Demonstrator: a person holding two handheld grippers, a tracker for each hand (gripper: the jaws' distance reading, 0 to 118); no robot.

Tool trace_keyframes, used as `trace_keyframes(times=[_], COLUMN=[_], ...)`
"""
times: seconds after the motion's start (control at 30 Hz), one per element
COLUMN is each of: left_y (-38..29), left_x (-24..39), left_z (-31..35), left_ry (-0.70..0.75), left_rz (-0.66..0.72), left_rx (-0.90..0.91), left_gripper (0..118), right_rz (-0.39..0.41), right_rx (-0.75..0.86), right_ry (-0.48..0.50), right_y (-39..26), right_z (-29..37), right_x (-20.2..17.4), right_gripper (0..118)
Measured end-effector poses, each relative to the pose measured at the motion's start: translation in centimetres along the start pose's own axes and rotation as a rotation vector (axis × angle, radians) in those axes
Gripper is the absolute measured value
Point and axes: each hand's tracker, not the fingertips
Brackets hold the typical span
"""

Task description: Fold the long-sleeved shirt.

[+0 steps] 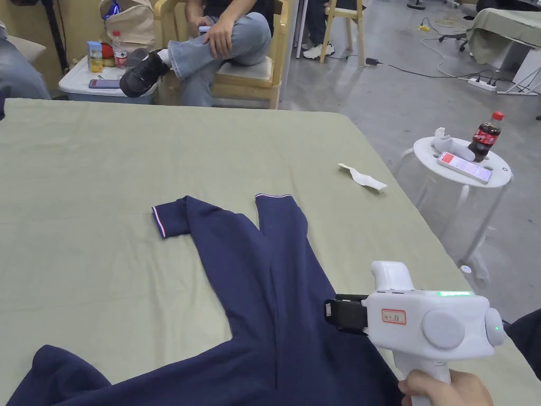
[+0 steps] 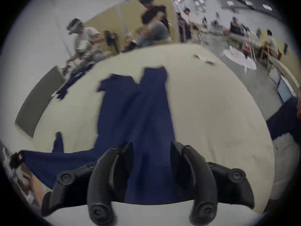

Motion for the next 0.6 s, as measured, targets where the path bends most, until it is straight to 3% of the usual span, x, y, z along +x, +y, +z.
trace_keyframes(times=[0.13, 0.17, 0.2, 0.23, 0.27, 0.43, 0.53, 0.6], left_y=[-0.5, -0.6, -0.7, -0.8, -0.9, -0.6, 0.2, 1.1], left_x=[-0.1, -0.1, -0.1, 0.0, 0.0, 0.0, -0.1, 0.1], left_z=[-1.3, -1.6, -1.8, -2.3, -2.5, -3.0, -2.5, -2.0], left_ry=[0.006, 0.006, 0.009, 0.014, 0.02, 0.026, 0.022, 0.016], left_rz=[0.0, 0.0, -0.002, -0.005, -0.007, 0.021, 0.019, 0.009], left_rx=[-0.026, -0.031, -0.038, -0.044, -0.051, -0.059, -0.041, -0.015], left_gripper=[0, 0, 0, 0, 0, 0, 0, 0], right_rz=[-0.077, -0.063, -0.051, -0.069, -0.092, -0.003, -0.041, -0.022], right_rx=[-0.107, -0.059, 0.0, -0.021, -0.006, 0.128, 0.24, 0.33], right_ry=[0.1, 0.116, 0.118, 0.107, 0.098, 0.052, 0.139, 0.108], right_y=[-2.1, -2.6, -2.7, -2.7, -3.0, -3.8, -3.4, -3.1], right_z=[-1.7, -1.5, -0.9, -0.9, -0.4, 0.7, 4.4, 7.5], right_x=[3.9, 4.0, 3.9, 4.0, 3.8, 2.1, 0.9, -0.2], right_gripper=[53, 49, 39, 15, 6, 6, 5, 5])
